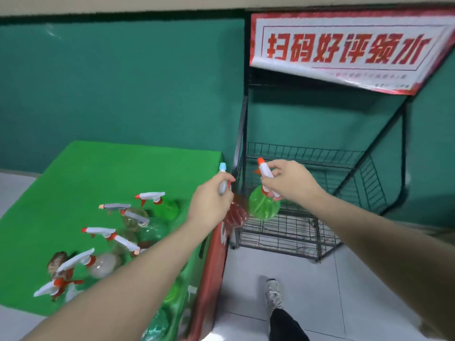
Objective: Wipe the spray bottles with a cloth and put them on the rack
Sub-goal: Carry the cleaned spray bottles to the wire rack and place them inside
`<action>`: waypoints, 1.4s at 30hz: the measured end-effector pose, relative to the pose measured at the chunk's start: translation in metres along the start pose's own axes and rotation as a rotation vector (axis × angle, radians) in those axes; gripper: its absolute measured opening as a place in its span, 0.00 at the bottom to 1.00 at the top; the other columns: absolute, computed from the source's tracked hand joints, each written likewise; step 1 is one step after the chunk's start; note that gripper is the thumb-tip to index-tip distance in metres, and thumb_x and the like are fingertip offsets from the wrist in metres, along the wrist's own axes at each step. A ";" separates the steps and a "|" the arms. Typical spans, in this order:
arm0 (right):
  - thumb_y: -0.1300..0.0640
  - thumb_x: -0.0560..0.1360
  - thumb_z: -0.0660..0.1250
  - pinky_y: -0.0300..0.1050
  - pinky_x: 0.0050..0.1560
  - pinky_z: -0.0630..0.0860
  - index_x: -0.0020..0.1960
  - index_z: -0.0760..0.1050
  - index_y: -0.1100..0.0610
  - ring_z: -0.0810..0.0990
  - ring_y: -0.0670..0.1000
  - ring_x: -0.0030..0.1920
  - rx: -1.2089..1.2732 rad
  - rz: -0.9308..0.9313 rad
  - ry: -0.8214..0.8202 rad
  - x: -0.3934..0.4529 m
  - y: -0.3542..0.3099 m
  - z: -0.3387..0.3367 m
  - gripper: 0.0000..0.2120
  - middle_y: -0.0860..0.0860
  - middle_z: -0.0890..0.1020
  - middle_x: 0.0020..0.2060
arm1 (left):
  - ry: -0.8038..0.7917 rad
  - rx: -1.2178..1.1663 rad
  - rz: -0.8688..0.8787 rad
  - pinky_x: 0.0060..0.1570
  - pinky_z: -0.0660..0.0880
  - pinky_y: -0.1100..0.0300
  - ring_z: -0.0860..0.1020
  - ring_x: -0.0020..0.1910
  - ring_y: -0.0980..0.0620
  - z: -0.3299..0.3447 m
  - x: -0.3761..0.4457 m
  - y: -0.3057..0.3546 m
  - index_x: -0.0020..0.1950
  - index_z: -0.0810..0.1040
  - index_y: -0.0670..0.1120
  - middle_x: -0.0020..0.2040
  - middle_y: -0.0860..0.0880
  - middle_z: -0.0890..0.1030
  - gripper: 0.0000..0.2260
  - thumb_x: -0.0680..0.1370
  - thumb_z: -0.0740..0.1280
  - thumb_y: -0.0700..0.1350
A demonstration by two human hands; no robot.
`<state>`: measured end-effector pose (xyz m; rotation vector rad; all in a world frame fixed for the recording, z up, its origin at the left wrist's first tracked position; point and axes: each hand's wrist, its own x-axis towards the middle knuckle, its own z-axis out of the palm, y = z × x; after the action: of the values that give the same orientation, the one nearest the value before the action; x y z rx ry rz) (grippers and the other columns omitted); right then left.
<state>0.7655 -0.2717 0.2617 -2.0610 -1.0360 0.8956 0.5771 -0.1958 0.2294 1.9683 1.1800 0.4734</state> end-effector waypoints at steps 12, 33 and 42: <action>0.56 0.79 0.69 0.41 0.37 0.82 0.72 0.71 0.53 0.85 0.49 0.39 0.095 0.076 0.071 0.168 0.073 -0.055 0.22 0.46 0.83 0.40 | -0.091 0.195 -0.016 0.41 0.67 0.58 0.74 0.39 0.50 0.107 0.184 0.054 0.64 0.78 0.53 0.55 0.45 0.79 0.15 0.82 0.63 0.38; 0.53 0.79 0.70 0.58 0.45 0.84 0.78 0.62 0.47 0.86 0.56 0.42 0.203 0.205 -0.022 0.302 0.121 -0.031 0.30 0.42 0.76 0.46 | -0.126 0.292 -0.253 0.40 0.72 0.63 0.76 0.42 0.50 0.174 0.296 0.017 0.64 0.79 0.48 0.65 0.47 0.73 0.13 0.82 0.64 0.38; 0.51 0.77 0.73 0.56 0.47 0.84 0.81 0.56 0.50 0.85 0.55 0.45 0.046 0.217 0.069 0.261 0.112 -0.050 0.39 0.56 0.78 0.64 | -0.201 0.307 -0.198 0.48 0.78 0.57 0.78 0.45 0.46 0.147 0.264 0.025 0.66 0.78 0.48 0.68 0.46 0.72 0.14 0.81 0.68 0.42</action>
<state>0.9685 -0.1157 0.1279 -2.1783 -0.7581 0.9395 0.8189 -0.0375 0.1377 2.0676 1.3617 -0.0103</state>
